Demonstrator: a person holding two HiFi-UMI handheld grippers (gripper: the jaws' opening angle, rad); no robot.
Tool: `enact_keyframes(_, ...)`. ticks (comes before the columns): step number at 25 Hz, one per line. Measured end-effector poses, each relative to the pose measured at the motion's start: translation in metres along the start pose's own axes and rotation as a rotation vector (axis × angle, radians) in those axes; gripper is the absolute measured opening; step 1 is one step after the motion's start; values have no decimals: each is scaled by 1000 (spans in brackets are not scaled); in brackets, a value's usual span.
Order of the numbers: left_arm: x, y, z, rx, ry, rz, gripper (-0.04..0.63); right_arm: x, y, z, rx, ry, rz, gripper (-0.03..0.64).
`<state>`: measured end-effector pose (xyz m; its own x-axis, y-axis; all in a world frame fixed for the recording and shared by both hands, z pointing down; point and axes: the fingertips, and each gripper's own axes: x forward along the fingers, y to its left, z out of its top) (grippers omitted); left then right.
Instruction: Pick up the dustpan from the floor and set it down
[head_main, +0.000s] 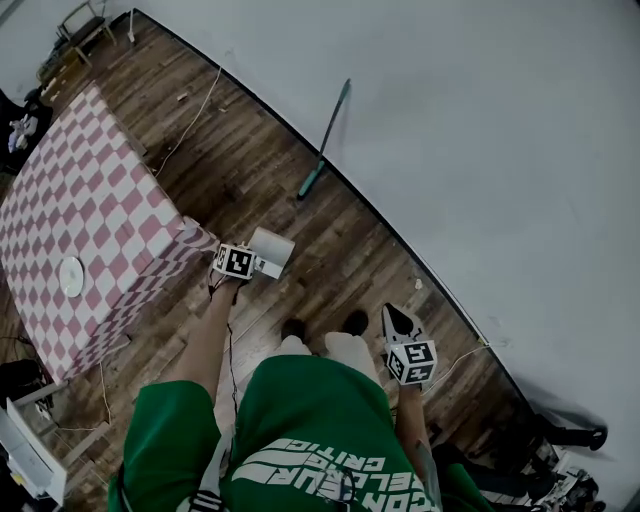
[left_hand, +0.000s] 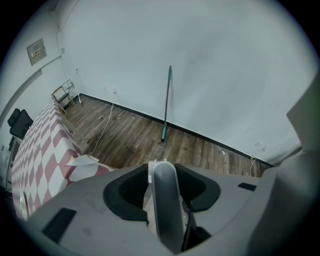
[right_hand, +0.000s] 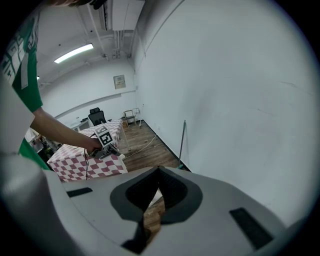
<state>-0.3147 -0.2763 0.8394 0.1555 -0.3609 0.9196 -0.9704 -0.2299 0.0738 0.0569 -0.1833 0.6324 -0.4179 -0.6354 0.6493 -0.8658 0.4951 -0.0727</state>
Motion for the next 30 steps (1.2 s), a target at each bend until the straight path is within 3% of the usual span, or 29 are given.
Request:
enact_keyframes(7,-67,-1,16,-59,-197,0,156,34,19,35,-71,-26,145,8)
enact_keyframes(14,-134,-7,26,-151,-421,78,155,86,26,81,-172,-31,344,8)
enact_keyframes(16,-155,-9,23,-214,-461,135,148,106,24,104,-211,-33,420,8)
enact_keyframes(18,-175,-18,18,-282,-499,185,72,116,18,123,-237,-32,479,8)
enact_keyframes(20,-189,-26,14,-350,-529,223,41,124,14,140,-257,-34,530,8)
enact_keyframes(24,-205,-34,8,-471,-571,293,11,146,21,166,-319,-48,638,8)
enact_keyframes(30,-231,-57,13,-574,-653,361,5,163,38,187,-375,-52,777,8)
